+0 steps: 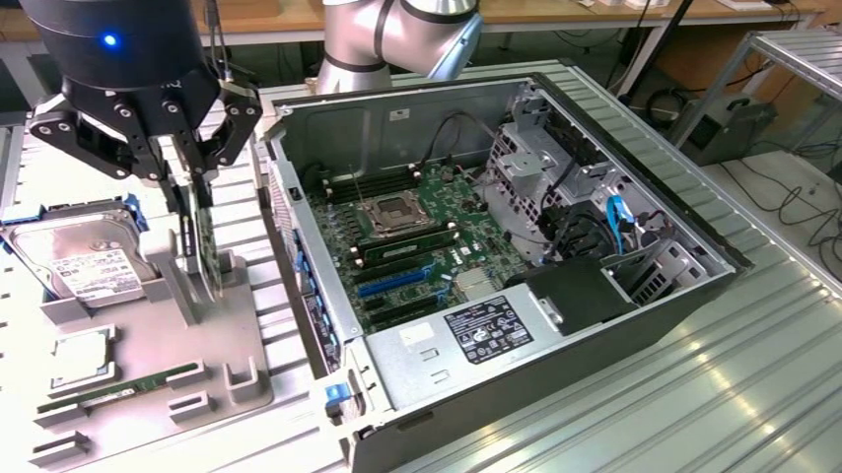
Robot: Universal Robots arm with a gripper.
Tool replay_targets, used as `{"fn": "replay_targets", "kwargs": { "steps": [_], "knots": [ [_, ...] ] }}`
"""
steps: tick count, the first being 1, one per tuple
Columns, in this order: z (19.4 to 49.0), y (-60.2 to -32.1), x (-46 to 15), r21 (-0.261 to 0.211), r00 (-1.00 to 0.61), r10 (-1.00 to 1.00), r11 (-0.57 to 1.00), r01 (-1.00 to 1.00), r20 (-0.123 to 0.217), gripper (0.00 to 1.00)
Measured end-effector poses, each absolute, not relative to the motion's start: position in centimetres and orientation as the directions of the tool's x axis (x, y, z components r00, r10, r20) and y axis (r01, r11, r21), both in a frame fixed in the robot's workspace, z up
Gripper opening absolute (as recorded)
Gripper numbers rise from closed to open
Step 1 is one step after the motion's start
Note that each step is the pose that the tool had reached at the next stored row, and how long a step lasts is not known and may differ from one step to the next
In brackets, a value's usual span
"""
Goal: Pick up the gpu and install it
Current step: 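Pick up the gpu and move the gpu toward the slot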
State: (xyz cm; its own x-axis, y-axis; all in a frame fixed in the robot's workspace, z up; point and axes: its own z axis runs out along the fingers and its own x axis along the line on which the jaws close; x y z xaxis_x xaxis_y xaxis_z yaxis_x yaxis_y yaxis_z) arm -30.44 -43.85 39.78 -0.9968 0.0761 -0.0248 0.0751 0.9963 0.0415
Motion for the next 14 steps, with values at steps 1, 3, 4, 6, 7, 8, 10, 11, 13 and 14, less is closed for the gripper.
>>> {"fn": "replay_targets", "kwargs": {
  "steps": [1, 3, 4, 6, 7, 8, 10, 11, 13, 14],
  "knots": [
    [39.8, -43.8, -30.4, 0.042, -0.997, 0.076, 0.996, 0.075, -0.025, 0.27],
    [39.9, -43.8, -30.4, 0.041, -0.997, 0.076, 0.996, 0.075, -0.025, 0.27],
    [40.0, -43.8, -30.4, 0.041, -0.997, 0.076, 0.996, 0.075, -0.025, 0.27],
    [40.1, -43.8, -30.4, 0.041, -0.997, 0.076, 0.996, 0.075, -0.025, 0.27],
    [40.1, -43.8, -30.4, 0.042, -0.997, 0.076, 0.996, 0.075, -0.025, 0.27],
    [40.2, -43.8, -30.4, 0.042, -0.997, 0.076, 0.996, 0.075, -0.025, 0.27],
    [40.3, -43.8, -30.4, 0.041, -0.997, 0.076, 0.996, 0.075, -0.025, 0.27],
    [40.8, -43.8, -30.4, 0.042, -0.997, 0.076, 0.996, 0.075, -0.025, 0.27],
    [41.7, -43.8, -30.4, 0.041, -0.997, 0.076, 0.996, 0.075, -0.025, 0.27],
    [42.0, -43.8, -30.4, 0.042, -0.997, 0.076, 0.996, 0.075, -0.025, 0.27]
  ]
}}
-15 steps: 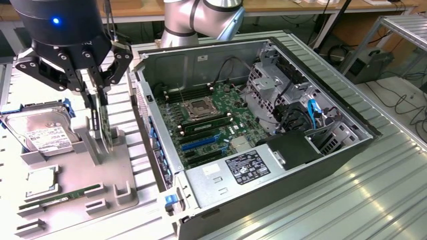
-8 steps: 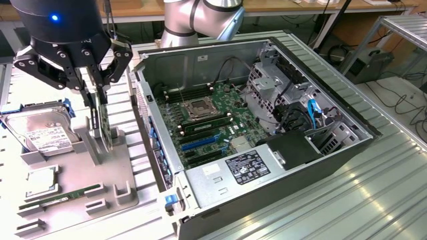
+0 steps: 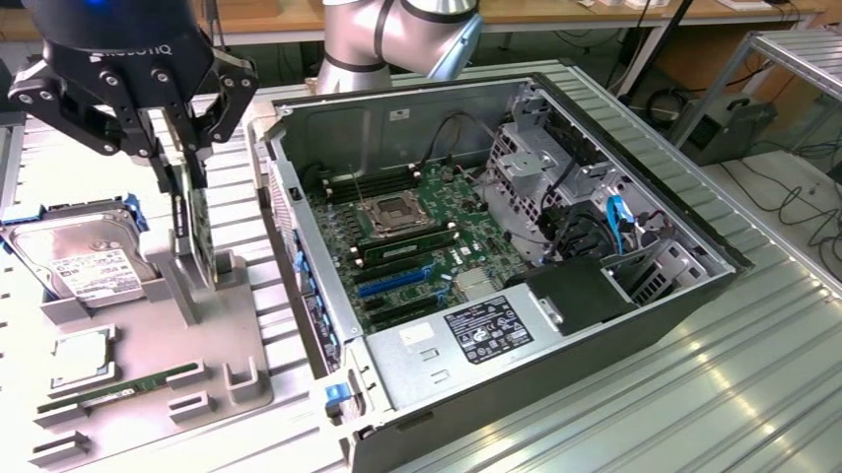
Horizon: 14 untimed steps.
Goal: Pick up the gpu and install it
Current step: 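Pick up the gpu and move the gpu toward the slot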
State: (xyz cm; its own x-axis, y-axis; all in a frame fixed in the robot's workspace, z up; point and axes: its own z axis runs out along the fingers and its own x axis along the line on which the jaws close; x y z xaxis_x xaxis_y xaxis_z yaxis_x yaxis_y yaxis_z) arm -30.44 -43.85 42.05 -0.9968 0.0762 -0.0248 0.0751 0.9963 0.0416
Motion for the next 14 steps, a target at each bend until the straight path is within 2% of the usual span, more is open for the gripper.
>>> {"fn": "replay_targets", "kwargs": {
  "steps": [3, 14],
  "knots": [
    [43.25, -43.85, -30.44, 0.042, -0.997, 0.076, 0.996, 0.075, -0.025, 0.27],
    [43.28, -43.85, -30.21, 0.042, -0.997, 0.076, 0.996, 0.075, -0.025, 0.27]
  ]
}}
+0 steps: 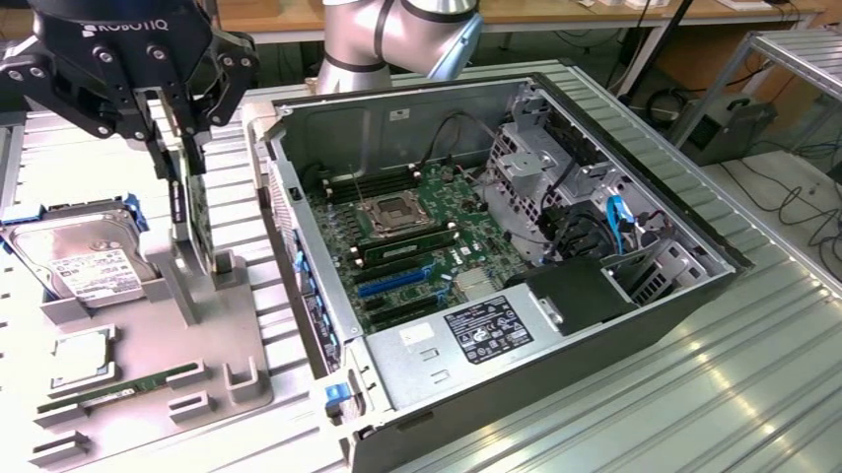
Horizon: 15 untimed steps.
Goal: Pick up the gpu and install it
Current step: 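Pick up the gpu and move the gpu toward the slot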
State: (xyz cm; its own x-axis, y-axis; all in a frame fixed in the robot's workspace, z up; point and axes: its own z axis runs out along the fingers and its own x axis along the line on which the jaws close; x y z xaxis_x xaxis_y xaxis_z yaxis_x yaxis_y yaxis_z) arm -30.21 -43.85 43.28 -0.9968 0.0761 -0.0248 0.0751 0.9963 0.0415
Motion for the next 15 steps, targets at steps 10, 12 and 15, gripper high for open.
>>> {"fn": "replay_targets", "kwargs": {
  "steps": [10, 12, 15],
  "knots": [
    [43.3, -43.8, -29.5, 0.042, -0.997, 0.076, 0.996, 0.075, -0.025, 0.27],
    [43.3, -43.8, -29.3, 0.042, -0.997, 0.076, 0.996, 0.075, -0.025, 0.27],
    [43.3, -43.8, -29.1, 0.041, -0.997, 0.076, 0.996, 0.075, -0.025, 0.27]
  ]
}}
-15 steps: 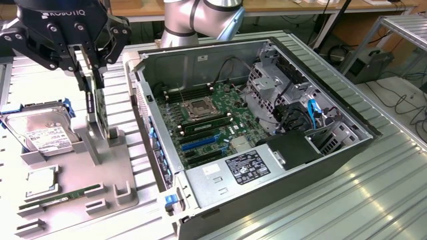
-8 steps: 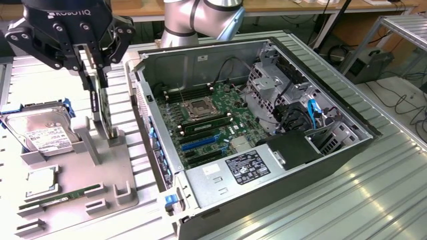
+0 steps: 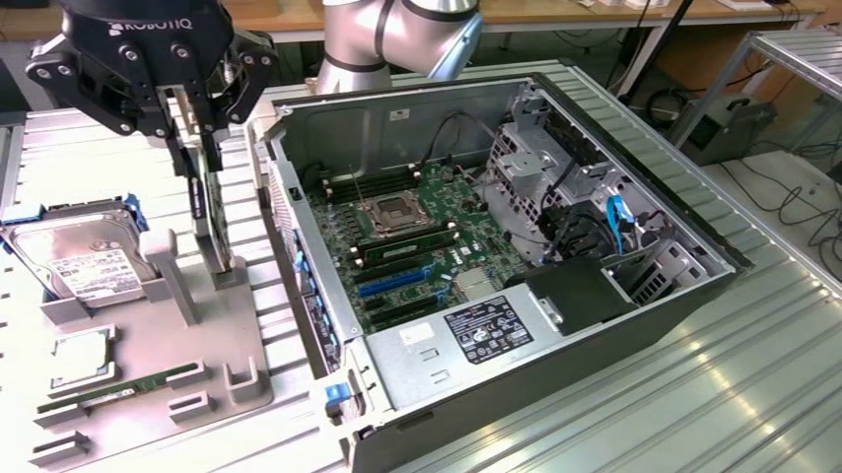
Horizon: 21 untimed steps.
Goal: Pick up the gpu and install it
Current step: 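Pick up the gpu and move the gpu toward the slot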
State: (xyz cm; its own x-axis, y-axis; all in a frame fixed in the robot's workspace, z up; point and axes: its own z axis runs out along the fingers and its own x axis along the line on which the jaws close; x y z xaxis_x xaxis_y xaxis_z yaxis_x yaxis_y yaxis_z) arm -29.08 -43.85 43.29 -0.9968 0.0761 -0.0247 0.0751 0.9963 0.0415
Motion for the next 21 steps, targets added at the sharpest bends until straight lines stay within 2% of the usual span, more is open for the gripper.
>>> {"fn": "replay_targets", "kwargs": {
  "steps": [21],
  "knots": [
    [43.3, -43.8, -27.6, 0.042, -0.997, 0.076, 0.996, 0.075, -0.025, 0.27]
  ]
}}
